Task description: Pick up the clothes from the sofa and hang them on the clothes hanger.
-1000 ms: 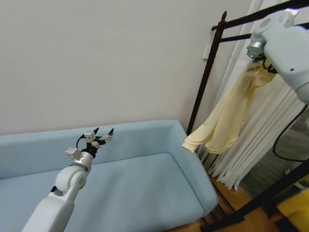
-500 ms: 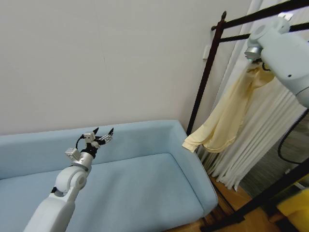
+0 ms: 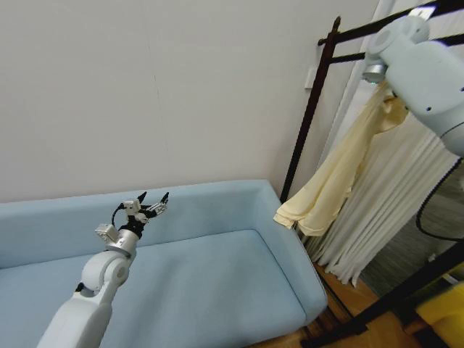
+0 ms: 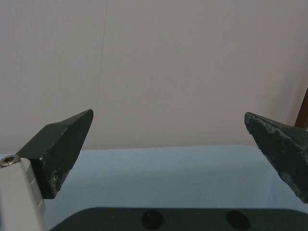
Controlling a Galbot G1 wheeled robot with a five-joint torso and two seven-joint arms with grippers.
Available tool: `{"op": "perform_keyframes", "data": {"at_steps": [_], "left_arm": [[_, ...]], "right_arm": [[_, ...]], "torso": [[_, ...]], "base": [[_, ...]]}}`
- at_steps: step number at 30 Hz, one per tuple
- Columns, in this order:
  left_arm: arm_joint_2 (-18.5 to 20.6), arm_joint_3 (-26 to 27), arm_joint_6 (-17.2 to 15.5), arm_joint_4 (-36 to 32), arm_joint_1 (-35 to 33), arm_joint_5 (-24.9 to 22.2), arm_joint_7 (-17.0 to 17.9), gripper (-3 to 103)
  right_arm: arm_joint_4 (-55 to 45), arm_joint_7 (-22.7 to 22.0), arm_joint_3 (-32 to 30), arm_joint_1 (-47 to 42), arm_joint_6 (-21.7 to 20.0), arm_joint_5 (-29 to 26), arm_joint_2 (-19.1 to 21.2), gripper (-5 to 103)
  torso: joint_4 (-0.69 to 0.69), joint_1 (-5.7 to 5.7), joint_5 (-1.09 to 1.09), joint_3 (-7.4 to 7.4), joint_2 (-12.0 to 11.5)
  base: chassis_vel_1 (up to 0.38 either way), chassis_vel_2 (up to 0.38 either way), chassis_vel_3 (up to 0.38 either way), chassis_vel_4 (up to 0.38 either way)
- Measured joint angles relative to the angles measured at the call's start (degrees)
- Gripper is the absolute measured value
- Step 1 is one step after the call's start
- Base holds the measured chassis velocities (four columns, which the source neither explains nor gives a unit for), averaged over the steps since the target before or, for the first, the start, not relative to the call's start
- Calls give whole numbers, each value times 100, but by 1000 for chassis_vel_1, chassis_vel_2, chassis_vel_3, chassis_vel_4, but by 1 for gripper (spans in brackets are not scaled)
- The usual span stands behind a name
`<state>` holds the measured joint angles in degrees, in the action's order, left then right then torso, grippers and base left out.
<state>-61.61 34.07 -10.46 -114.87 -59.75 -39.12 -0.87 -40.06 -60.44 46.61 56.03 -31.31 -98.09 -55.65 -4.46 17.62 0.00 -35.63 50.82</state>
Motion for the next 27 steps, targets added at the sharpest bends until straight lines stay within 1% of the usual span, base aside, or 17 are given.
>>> {"op": "perform_keyframes", "data": {"at_steps": [1,3,6,9,16,21,24,27], "left_arm": [[0,0,0,0,0,0,0,100],[-2,40,14,0,0,0,-42,100],[-2,92,16,-1,0,-5,-68,100],[3,143,39,-3,-9,-16,-96,100],[-24,182,58,-54,-82,-26,-118,100],[-58,232,62,-87,-140,-31,-139,100],[-83,275,76,-104,-184,-35,-165,100],[-97,302,92,-112,-214,-35,-190,100]], "right_arm": [[0,0,0,0,0,0,0,92],[-63,-63,31,42,-39,-1,6,99],[-106,-125,53,87,-72,-5,2,100],[-279,-243,129,170,-92,-105,9,100],[-477,-364,297,313,-93,-264,-2,100],[-647,-432,515,446,-97,-336,-41,100],[-874,-535,679,546,-92,-512,-10,100],[-976,-555,805,632,-83,-563,7,100]], "torso": [[0,0,0,0,0],[0,0,0,0,0],[-1,0,0,0,-1],[0,0,1,0,-1],[-1,0,-1,0,-1],[0,0,1,0,-1],[1,0,1,0,-1],[0,0,1,0,0]], "base": [[0,0,0,0],[0,0,0,0],[0,0,0,0],[0,0,0,0],[0,0,0,0],[0,0,0,0],[0,0,0,0],[0,0,0,0]]}}
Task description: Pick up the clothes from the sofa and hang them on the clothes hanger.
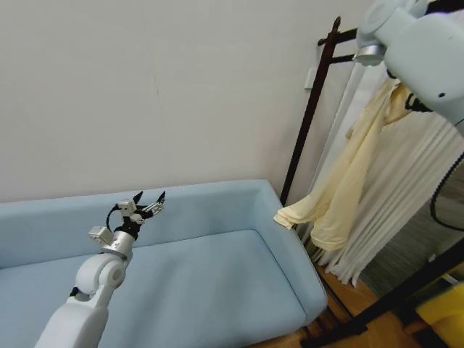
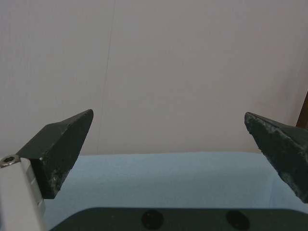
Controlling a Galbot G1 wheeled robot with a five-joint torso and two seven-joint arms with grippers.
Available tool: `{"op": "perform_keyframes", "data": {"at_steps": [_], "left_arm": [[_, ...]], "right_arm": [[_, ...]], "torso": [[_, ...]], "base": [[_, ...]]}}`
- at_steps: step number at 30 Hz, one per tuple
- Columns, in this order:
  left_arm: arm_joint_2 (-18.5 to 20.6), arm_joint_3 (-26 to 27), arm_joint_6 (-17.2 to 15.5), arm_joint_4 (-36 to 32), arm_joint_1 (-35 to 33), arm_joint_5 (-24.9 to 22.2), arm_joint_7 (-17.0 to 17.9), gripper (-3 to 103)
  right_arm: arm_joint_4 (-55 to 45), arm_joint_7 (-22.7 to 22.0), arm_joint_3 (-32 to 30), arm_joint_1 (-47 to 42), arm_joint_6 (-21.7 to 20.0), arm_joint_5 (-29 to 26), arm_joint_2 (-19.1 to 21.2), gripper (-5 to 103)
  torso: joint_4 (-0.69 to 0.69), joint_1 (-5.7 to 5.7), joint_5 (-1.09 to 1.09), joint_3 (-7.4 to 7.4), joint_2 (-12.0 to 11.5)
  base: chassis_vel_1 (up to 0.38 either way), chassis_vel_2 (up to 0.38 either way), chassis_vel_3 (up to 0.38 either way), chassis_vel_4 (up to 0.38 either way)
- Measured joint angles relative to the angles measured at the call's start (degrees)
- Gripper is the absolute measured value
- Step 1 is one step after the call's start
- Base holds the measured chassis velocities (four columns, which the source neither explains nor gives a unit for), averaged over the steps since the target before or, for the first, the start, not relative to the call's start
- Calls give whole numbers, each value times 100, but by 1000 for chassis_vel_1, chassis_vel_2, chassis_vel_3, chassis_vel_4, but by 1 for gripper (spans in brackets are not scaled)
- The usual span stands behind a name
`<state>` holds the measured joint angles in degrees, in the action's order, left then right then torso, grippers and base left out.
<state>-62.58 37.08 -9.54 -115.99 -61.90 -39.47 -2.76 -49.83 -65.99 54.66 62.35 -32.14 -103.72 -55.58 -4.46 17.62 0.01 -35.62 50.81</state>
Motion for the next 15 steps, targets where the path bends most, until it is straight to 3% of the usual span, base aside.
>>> {"op": "perform_keyframes", "data": {"at_steps": [9,15], "left_arm": [[-27,40,23,-17,-64,0,-35,100],[53,145,-25,-144,-141,-162,1,100]], "right_arm": [[-209,43,254,323,2,-97,-80,100],[-1165,36,94,268,166,-257,60,100]], "torso": [[-1,0,0,0,0],[0,1,1,-1,0]], "base": [[0,0,0,0],[0,0,0,0]]}}
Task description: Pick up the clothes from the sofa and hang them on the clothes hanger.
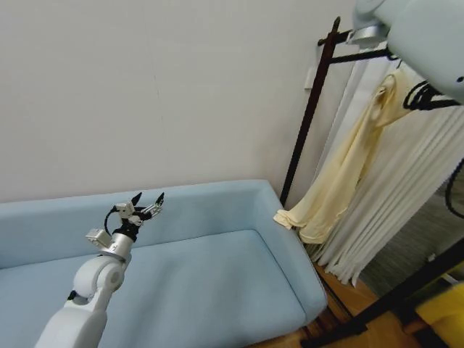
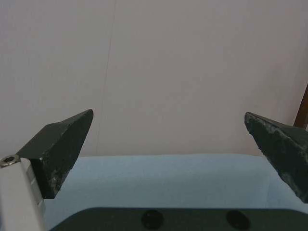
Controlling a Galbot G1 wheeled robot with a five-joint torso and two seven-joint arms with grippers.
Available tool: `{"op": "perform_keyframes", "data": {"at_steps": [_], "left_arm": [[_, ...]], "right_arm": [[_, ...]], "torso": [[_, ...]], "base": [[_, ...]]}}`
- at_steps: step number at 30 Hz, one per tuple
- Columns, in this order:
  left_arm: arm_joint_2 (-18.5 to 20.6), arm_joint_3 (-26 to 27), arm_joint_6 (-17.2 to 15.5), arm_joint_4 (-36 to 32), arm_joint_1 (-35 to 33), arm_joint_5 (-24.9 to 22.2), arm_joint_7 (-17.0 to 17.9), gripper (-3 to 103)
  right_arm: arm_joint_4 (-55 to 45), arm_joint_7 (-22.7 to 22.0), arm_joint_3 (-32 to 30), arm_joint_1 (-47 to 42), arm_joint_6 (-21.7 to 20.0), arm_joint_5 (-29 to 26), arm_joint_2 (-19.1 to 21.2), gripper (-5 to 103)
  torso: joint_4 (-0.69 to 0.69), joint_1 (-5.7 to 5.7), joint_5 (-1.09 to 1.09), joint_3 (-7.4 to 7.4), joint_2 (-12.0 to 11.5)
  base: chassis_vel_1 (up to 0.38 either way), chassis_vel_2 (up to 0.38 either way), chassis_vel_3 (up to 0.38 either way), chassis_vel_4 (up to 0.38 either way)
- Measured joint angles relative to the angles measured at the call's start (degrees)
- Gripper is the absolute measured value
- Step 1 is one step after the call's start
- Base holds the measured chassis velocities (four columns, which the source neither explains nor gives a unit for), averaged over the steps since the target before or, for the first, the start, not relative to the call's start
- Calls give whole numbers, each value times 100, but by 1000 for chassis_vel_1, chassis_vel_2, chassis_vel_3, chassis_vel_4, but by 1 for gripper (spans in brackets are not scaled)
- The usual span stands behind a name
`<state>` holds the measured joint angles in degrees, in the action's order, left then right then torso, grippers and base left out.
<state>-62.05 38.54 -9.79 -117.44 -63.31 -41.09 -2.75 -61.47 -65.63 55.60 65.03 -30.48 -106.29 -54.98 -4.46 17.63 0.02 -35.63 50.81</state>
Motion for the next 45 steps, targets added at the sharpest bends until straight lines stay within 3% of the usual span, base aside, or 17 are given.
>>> {"op": "perform_keyframes", "data": {"at_steps": [3,7,9,13,14,19,20,24,25,29,30,34,39,43,45], "left_arm": [[72,95,-40,-49,-91,-57,25,100],[139,403,-98,-192,-401,-129,62,100],[135,471,-102,-231,-492,-133,67,100],[-40,776,-58,-474,-1085,-96,73,100],[-40,776,-58,-474,-1085,-96,73,100],[-374,1001,17,-746,-1583,20,115,100],[-374,1001,17,-746,-1583,20,115,100],[-566,1030,35,-851,-1836,158,118,100],[-566,1030,35,-851,-1836,158,118,100],[-696,973,95,-935,-2000,289,85,100],[-696,973,95,-935,-2000,289,85,100],[-802,804,146,-994,-2114,496,50,100],[-832,590,163,-1029,-2081,609,51,100],[-812,456,164,-1004,-1990,656,53,100],[-791,426,164,-969,-1952,670,53,100]], "right_arm": [[-536,245,-112,-85,90,-37,151,100],[-1587,1083,-273,-409,230,114,693,100],[-1788,1179,-301,-509,257,160,814,100],[-2848,1792,-570,-1203,448,655,1482,100],[-2848,1792,-570,-1203,448,655,1482,100],[-4055,2986,-864,-2297,813,1478,2435,100],[-4055,2986,-864,-2297,813,1478,2435,100],[-4889,3750,-873,-3099,1212,2271,3307,100],[-4889,3750,-873,-3099,1212,2271,3307,100],[-5559,4317,-679,-3764,1866,2655,4399,100],[-5559,4317,-679,-3764,1866,2655,4399,100],[-6087,4505,-341,-4109,2205,3118,5411,100],[-6365,4346,-19,-3963,2301,3376,5932,100],[-6332,4293,-13,-3869,2348,3491,5980,100],[-6108,4234,-97,-3882,2354,3528,5732,100]], "torso": [[0,0,-1,0,0],[0,0,0,1,0],[-1,0,-3,0,0],[0,0,-2,1,0],[0,0,-2,1,0],[1,0,-5,1,0],[1,0,-5,1,0],[-1,-2,-3,1,1],[-1,-2,-3,1,1],[1,-1,-3,1,1],[1,-1,-3,1,1],[-3,-2,-3,2,1],[-2,-2,-3,2,1],[-2,-2,-2,1,1],[-2,-2,-2,1,1]], "base": [[0,0,0,0],[0,0,0,0],[0,0,0,0],[0,0,0,0],[0,0,0,0],[0,0,0,0],[0,0,0,0],[0,0,0,0],[0,0,0,0],[0,0,0,0],[0,0,0,0],[0,0,0,0],[0,0,0,0],[0,0,0,0],[0,0,0,0]]}}
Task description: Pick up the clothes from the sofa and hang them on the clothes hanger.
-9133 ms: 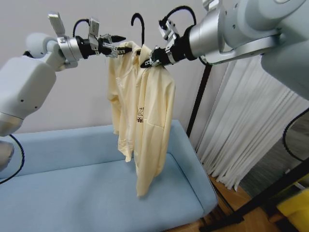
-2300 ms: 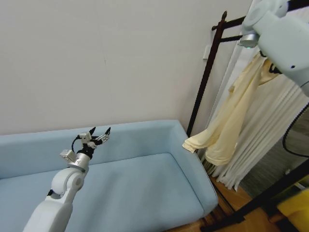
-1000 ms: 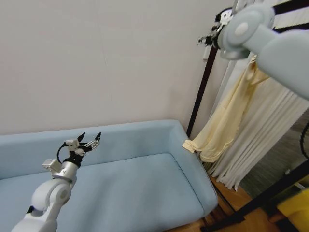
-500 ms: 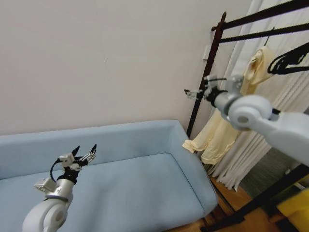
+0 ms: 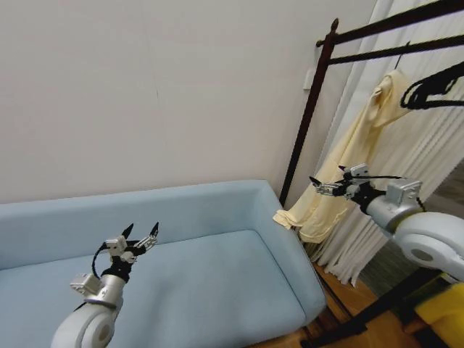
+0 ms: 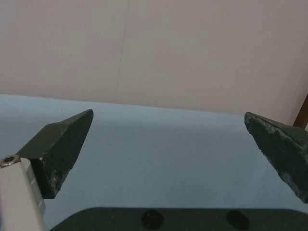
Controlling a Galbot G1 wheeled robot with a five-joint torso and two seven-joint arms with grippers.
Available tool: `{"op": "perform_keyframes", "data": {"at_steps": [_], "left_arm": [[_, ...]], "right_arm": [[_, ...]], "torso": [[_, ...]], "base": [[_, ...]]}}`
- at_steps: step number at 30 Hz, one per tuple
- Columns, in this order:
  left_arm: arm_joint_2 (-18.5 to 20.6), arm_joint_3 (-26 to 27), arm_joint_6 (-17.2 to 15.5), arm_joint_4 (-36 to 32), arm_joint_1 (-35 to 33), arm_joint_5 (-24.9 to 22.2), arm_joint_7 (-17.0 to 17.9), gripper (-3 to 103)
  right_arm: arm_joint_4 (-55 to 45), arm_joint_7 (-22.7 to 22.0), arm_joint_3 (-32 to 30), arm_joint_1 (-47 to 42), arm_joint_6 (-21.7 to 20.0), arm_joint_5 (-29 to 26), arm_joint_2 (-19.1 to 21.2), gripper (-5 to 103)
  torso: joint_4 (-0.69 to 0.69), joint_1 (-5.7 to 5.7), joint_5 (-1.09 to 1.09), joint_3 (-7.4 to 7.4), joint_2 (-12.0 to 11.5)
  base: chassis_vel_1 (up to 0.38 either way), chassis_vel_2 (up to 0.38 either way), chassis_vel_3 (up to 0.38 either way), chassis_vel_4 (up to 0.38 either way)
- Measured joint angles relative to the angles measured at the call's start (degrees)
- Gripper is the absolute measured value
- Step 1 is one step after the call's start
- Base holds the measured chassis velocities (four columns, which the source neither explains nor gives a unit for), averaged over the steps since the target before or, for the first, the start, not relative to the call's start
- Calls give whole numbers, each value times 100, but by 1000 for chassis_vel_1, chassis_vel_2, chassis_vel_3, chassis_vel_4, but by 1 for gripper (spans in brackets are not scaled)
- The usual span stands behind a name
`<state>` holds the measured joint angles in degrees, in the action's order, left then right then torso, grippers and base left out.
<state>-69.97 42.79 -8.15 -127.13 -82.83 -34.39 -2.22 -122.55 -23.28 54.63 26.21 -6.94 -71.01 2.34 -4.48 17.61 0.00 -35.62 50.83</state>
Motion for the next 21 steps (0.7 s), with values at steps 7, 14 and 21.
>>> {"op": "perform_keyframes", "data": {"at_steps": [7,14,21], "left_arm": [[51,-51,1,56,9,30,-17,100],[169,-42,3,94,-20,42,-23,100],[125,311,77,48,-275,5,-75,100]], "right_arm": [[1066,-507,-380,-432,211,365,-1377,100],[1092,-1031,-3814,-3472,-123,1865,-3337,100],[-48,-790,-6056,-7320,-170,3076,-4200,100]], "torso": [[7,2,1,-3,-2],[10,3,4,-2,-2],[-6,2,-5,-1,-2]], "base": [[0,0,0,0],[0,0,0,0],[0,0,0,0]]}}
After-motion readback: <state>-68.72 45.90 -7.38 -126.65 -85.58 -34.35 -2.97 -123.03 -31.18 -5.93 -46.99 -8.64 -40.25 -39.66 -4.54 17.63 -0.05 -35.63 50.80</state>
